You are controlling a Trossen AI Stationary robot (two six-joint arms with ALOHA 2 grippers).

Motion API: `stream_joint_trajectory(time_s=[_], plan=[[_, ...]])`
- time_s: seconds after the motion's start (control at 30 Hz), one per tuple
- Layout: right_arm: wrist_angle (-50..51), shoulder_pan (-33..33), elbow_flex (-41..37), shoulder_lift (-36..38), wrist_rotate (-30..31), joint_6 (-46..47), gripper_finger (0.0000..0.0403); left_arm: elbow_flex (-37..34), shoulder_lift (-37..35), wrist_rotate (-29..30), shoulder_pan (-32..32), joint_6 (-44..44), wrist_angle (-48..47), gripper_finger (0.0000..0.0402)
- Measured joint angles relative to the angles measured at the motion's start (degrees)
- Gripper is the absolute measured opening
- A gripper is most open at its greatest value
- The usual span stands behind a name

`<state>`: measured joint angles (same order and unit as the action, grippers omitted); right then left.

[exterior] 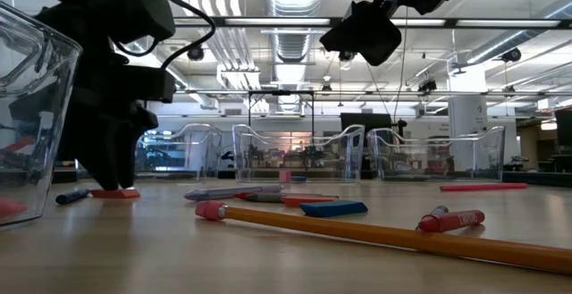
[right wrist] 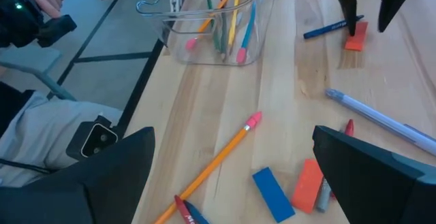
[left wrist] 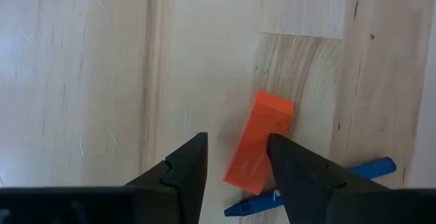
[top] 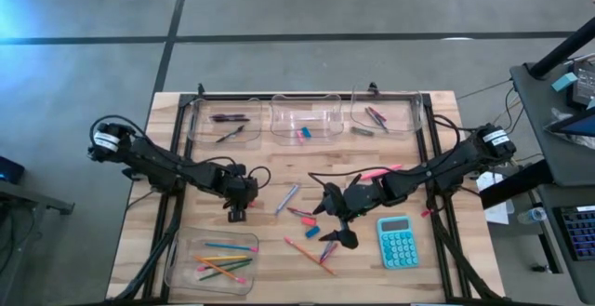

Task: Sort crayons/erasers/pens/pencils in bins
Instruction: Put the orange eraser into the top middle transparent bin

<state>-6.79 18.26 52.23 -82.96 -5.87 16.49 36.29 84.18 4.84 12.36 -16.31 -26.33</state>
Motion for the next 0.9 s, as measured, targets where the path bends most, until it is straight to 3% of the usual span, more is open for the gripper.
stream_joint_trajectory(time_s=[0.3,0.53,0.9], plan=[[0.02,0.00,-0.02,0.00,0.05,0.00,0.0384,-0.07,0.04,-3.58,0.91,-1.30,0.68,0.0146],[-0.02,0.00,-0.02,0.00,0.06,-0.04,0.0384,-0.02,0.04,-1.17,1.16,-1.30,0.66,0.0139],[-0.02,0.00,-0.02,0.00,0.05,-0.09,0.0384,0.25,0.04,-0.02,1.16,0.44,0.27,0.0031]])
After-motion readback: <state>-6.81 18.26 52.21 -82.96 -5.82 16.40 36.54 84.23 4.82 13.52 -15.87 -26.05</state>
